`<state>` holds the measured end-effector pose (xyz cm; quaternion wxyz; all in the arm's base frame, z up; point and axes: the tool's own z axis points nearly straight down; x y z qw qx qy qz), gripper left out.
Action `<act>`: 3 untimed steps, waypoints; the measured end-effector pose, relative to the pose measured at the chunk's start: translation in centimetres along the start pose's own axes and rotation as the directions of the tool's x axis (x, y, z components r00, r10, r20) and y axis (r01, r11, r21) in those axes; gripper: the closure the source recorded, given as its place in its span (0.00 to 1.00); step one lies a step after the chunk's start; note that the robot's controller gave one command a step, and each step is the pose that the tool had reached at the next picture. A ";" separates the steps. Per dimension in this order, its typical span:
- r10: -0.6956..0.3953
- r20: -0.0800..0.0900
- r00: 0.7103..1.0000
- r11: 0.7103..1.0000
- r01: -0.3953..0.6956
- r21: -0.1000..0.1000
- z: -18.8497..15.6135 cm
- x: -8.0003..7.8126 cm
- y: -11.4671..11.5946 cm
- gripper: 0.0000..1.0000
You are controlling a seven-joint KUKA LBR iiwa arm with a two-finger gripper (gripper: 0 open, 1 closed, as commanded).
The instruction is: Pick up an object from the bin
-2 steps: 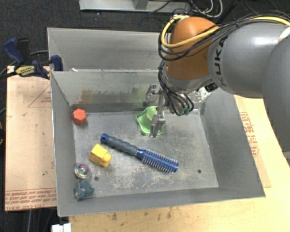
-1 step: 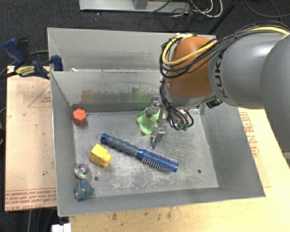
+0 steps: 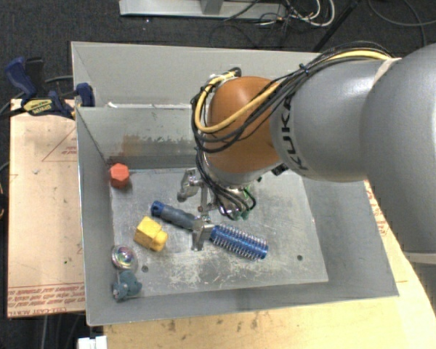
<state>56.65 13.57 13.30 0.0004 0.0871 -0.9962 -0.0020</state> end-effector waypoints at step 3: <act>-0.331 0.009 0.944 0.944 0.331 0.006 -11.1 2.0 -3.5 1.00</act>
Offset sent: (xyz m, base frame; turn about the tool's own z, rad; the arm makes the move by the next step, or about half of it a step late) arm -0.0041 -0.0392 -0.0487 -0.1389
